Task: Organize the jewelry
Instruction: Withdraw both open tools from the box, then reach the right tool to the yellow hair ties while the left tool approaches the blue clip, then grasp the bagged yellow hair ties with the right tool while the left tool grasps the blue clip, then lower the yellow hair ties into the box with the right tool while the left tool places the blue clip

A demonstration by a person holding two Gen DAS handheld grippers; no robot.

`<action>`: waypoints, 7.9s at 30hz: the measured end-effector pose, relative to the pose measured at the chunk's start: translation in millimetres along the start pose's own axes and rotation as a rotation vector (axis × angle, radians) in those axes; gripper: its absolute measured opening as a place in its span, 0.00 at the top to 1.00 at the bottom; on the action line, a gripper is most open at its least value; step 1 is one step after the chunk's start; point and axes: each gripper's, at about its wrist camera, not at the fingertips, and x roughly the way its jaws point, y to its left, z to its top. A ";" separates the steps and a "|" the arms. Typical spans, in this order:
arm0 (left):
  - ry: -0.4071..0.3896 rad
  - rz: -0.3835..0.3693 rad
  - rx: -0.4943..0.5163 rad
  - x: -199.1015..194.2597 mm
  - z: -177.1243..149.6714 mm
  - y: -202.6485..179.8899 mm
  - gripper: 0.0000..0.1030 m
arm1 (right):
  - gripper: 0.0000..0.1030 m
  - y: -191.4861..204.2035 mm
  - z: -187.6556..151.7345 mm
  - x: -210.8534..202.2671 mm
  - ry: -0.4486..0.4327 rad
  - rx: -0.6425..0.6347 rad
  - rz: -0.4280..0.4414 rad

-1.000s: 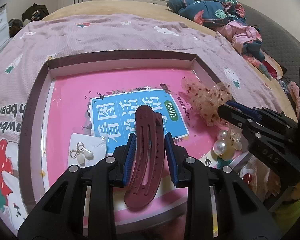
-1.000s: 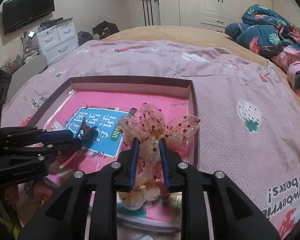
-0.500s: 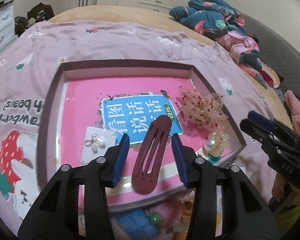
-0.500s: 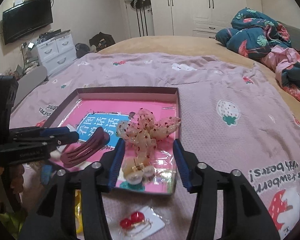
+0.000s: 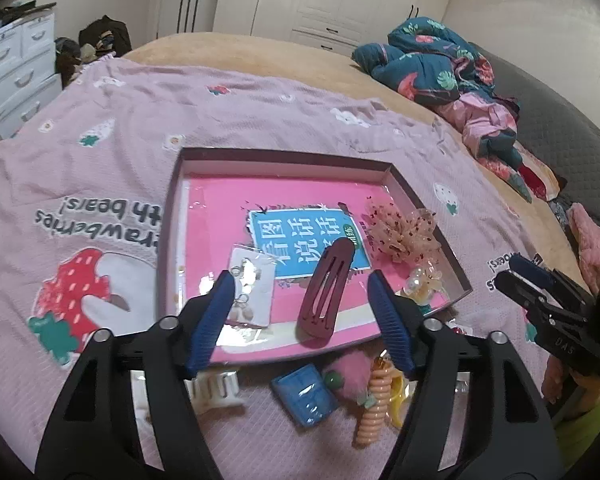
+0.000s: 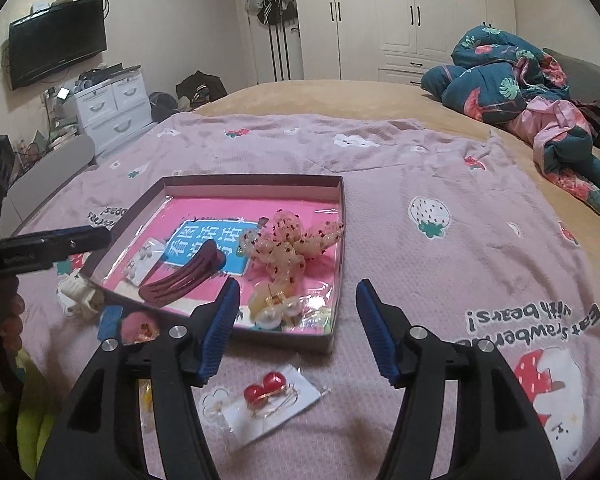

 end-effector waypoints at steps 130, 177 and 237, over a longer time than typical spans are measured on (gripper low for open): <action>0.208 0.011 -0.033 39.9 -72.7 -0.2 0.70 | 0.62 65.3 -77.4 24.6 0.110 -0.191 0.116; -0.041 0.012 -0.060 -45.6 -29.6 27.0 0.73 | 0.62 90.1 -18.1 5.9 -0.007 -0.183 0.171; 0.088 -0.021 -0.027 73.7 1.5 16.3 0.73 | 0.57 45.7 14.3 118.8 0.131 -0.071 0.093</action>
